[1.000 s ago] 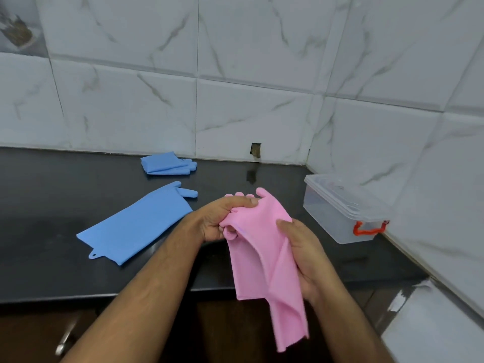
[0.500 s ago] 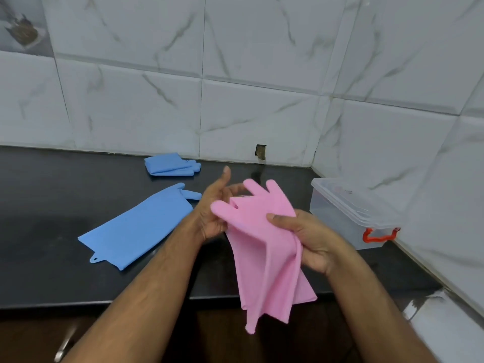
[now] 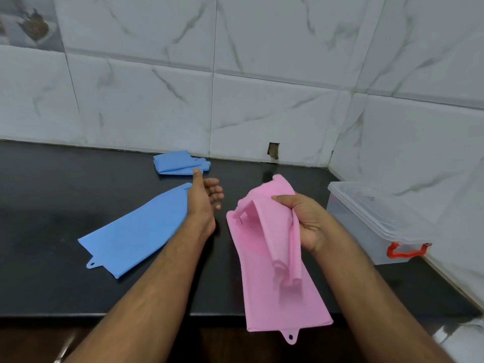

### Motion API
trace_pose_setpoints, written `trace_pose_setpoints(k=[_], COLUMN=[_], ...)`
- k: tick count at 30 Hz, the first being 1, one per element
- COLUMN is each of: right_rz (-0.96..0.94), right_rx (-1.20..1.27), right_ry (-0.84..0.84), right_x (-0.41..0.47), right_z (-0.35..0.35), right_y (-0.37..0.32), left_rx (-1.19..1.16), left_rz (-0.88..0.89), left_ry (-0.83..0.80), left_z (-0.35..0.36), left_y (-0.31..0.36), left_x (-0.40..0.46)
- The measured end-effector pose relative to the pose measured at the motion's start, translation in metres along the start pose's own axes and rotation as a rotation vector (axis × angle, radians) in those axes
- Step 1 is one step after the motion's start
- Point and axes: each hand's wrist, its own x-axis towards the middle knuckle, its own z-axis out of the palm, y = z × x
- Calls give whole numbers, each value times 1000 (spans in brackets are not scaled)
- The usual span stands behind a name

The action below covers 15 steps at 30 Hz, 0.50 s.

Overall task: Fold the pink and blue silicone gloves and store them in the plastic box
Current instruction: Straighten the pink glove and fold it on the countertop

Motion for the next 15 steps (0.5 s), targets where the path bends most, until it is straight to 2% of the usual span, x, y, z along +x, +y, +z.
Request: trace_pose_setpoints(k=[2,4,7,9,11,13,15], right_rz=[-13,-33,-38,-12,9,17,-14], right_rx=[19,43,42,16,-7,-14,-43], right_ry=[18,15,28,25,20,10,3], right_x=[5,7,9,9,8,6,4], right_z=[8,13,16,15,13,9,1], right_y=[-5,-11,-16,-14,-9,-2,6], left_rx=[105,232,329,314,218,121,144], left_rz=[4,-31,-203,-263,-249,-177,-103], left_ry=[-73,-220,-558,-735,-719,-574,-451], left_z=[2,4,2,2,4,5,5], left_y=[1,2,2,1,3,3,2], left_x=[-7,-15,-26,-30,-31,-27,-23])
